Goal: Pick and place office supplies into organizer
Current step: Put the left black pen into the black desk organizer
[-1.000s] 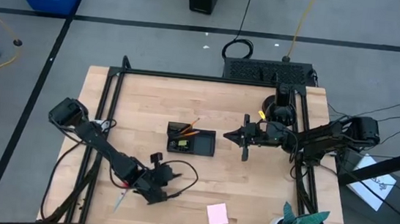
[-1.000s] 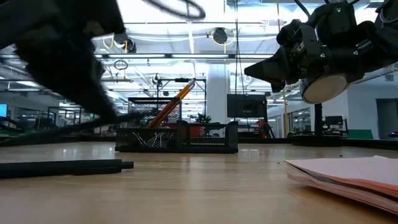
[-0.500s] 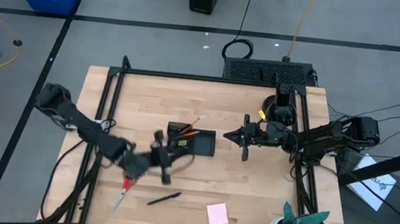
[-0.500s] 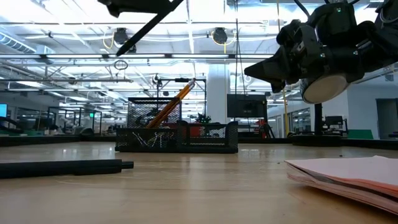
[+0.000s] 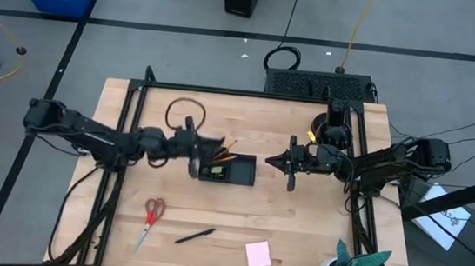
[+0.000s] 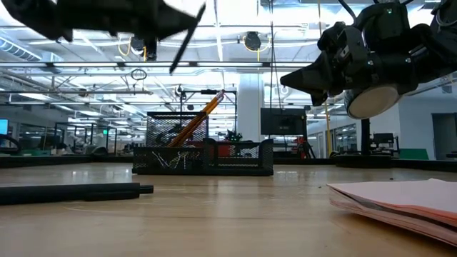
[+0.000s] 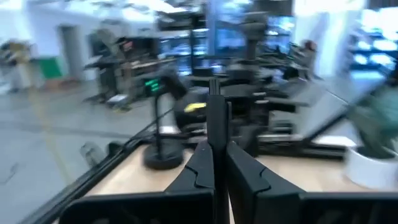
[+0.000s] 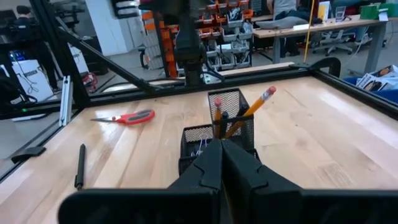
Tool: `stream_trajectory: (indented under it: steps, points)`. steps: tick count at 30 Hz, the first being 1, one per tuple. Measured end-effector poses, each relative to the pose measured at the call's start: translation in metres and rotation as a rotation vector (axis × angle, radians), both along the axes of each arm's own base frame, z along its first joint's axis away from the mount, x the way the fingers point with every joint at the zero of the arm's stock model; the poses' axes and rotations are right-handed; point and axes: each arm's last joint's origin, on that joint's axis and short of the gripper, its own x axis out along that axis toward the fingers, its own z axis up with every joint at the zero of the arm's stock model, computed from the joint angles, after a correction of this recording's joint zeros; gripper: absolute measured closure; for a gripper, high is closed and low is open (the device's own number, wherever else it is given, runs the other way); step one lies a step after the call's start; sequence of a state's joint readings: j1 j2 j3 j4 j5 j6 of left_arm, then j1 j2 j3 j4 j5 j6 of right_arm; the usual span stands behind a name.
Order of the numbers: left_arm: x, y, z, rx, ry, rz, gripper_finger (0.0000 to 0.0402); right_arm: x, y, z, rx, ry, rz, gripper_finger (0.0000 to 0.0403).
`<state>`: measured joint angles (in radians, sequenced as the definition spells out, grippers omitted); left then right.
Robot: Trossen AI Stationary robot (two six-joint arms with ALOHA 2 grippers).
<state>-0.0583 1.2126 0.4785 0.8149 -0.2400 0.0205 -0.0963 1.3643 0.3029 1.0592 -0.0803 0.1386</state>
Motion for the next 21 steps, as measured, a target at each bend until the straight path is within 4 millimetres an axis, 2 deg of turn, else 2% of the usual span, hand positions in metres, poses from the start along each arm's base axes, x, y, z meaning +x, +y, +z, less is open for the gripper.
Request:
stream_trajectory:
  steps: [3,10,13,21]
  points:
    - [0.005,0.010,-0.010,-0.059,0.010,0.077,0.0387,0.000,0.000,0.001,-0.002,-0.013,0.000,0.0403]
    - [0.022,0.012,-0.038,0.013,0.117,0.105,0.0394,0.000,0.000,0.008,-0.008,-0.085,0.001,0.0403]
    - [0.025,0.015,-0.046,0.023,0.148,0.091,0.0384,0.000,0.000,0.008,-0.003,-0.079,-0.001,0.0403]
    - [0.018,0.021,-0.063,0.016,0.210,0.107,0.0394,0.000,0.000,0.007,-0.004,-0.076,-0.001,0.0403]
